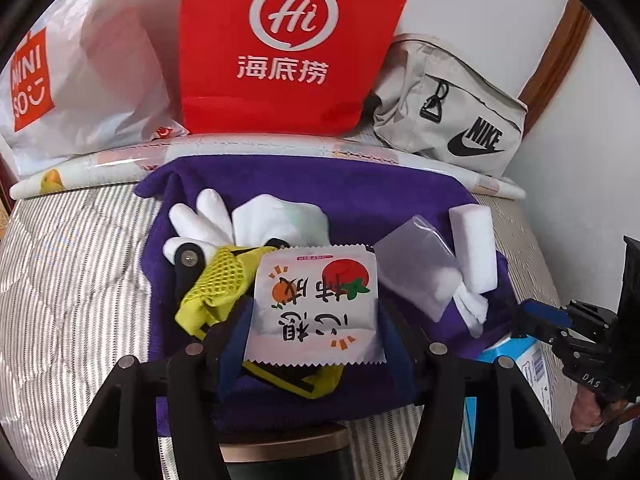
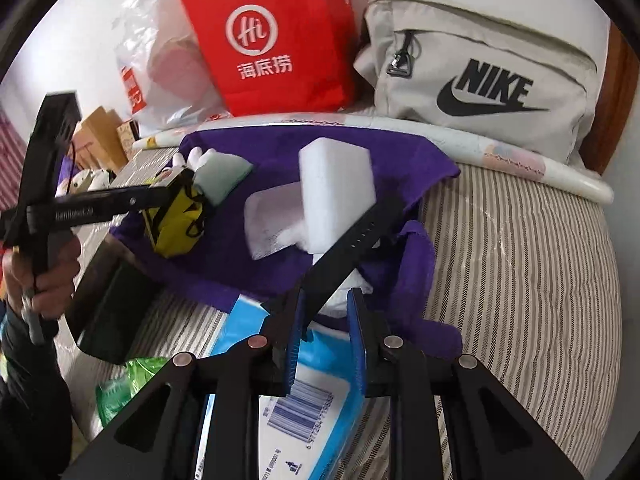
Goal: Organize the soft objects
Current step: 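Open the right gripper to drop the strap while the left releases the snack packet, then withdraw both grippers from the towel toward the green packets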
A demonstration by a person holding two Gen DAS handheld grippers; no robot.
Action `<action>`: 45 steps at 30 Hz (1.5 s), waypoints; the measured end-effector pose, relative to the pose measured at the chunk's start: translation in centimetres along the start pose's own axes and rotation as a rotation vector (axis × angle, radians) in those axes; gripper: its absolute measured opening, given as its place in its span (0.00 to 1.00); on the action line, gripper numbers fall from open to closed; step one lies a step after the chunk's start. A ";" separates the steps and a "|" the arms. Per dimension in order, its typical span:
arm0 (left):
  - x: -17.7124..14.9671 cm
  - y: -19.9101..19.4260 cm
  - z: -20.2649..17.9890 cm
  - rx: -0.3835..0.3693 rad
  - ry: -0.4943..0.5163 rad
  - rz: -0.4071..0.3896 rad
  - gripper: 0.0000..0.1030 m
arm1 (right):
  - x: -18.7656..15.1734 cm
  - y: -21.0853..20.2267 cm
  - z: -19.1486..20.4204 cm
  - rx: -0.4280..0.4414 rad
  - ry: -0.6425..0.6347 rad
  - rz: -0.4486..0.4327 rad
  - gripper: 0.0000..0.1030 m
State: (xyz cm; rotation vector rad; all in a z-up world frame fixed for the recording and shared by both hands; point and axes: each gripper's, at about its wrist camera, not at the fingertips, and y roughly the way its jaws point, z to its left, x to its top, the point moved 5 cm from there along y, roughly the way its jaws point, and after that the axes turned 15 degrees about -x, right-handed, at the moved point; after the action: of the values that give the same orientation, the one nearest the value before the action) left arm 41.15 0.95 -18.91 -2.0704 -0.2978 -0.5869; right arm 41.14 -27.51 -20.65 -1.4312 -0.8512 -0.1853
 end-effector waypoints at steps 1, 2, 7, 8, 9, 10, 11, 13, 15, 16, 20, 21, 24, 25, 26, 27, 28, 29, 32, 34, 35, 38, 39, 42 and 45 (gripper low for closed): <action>0.0 0.2 -0.2 -0.001 0.003 0.009 0.59 | 0.0 0.0 0.1 -0.005 -0.005 -0.004 0.22; -0.1 0.3 -0.3 -0.001 0.005 0.016 0.60 | 0.0 0.1 0.3 -0.004 -0.005 -0.002 0.22; -0.3 0.8 -0.8 -0.001 0.019 0.035 0.60 | 0.6 1.0 0.2 0.052 0.031 0.023 0.27; -0.4 0.8 -0.8 -0.002 0.018 0.036 0.60 | 0.8 1.4 0.1 0.060 0.043 0.034 0.35; -0.4 0.9 -0.7 -0.003 0.016 0.036 0.60 | 0.9 1.8 0.1 0.064 0.051 0.046 0.41; -0.4 0.8 -0.7 -0.004 0.014 0.036 0.60 | 1.0 2.1 0.1 0.077 0.059 0.058 0.42; -0.4 0.8 -0.6 -0.004 0.012 0.034 0.60 | 1.1 2.4 0.2 0.103 0.068 0.069 0.42; -0.3 0.7 -0.4 -0.002 0.009 0.032 0.60 | 1.2 3.0 0.5 0.126 0.075 0.083 0.41; -0.3 0.6 -0.3 -0.001 0.006 0.030 0.60 | 1.4 3.5 0.8 0.111 0.071 0.080 0.32; -0.3 0.6 -0.2 0.000 0.005 0.030 0.60 | 1.5 3.6 0.9 0.103 0.068 0.076 0.30; -0.4 0.4 0.0 0.003 0.003 0.027 0.60 | 2.5 3.4 1.5 0.094 0.053 0.046 0.20; -0.4 0.4 0.0 0.004 0.002 0.025 0.60 | 2.8 3.3 1.6 0.092 0.052 0.040 0.19; -0.2 0.4 0.2 0.010 -0.004 0.019 0.60 | 3.5 4.1 1.5 0.060 0.047 0.035 0.19; -0.2 0.4 0.3 0.019 -0.004 0.016 0.60 | 3.6 4.7 1.4 0.032 0.045 0.042 0.19; 0.0 0.3 0.3 0.022 -0.001 0.014 0.60 | 3.6 5.0 1.2 0.017 0.042 0.047 0.19; 0.0 0.3 0.3 0.025 0.003 0.014 0.60 | 3.5 5.2 1.1 0.010 0.039 0.053 0.19; 0.1 0.3 0.4 0.028 0.005 0.015 0.60 | 3.5 5.4 0.9 0.010 0.034 0.060 0.19; 0.1 0.3 0.4 0.032 0.007 0.015 0.60 | 3.4 5.4 0.7 0.007 0.029 0.061 0.19; 0.2 0.5 0.4 0.035 0.007 0.025 0.64 | 3.4 4.8 0.1 -0.026 0.027 0.034 0.27; 0.2 0.8 0.4 0.041 -0.004 0.035 0.69 | 3.4 4.4 -0.2 -0.025 0.026 0.023 0.36; 0.2 0.8 0.4 0.044 -0.009 0.040 0.71 | 3.4 4.1 -0.4 -0.027 0.027 0.015 0.38; 0.2 0.6 0.4 0.047 -0.033 0.033 0.71 | 3.3 3.5 -0.7 -0.044 0.014 0.006 0.39; 0.3 0.4 0.5 0.045 -0.042 0.030 0.71 | 3.2 3.3 -0.7 -0.047 0.012 0.003 0.39; 0.2 -0.1 0.8 0.039 -0.075 0.033 0.72 | 3.0 2.6 -0.7 -0.042 0.011 -0.003 0.39; 0.0 -1.0 1.0 0.030 -0.092 0.017 0.72 | 2.6 1.9 -0.8 -0.053 0.013 -0.006 0.39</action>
State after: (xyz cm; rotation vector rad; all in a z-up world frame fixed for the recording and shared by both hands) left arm 40.95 2.32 -18.61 -2.0724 -0.3394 -0.4749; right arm 44.40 -26.99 -20.54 -1.4753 -0.8454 -0.2226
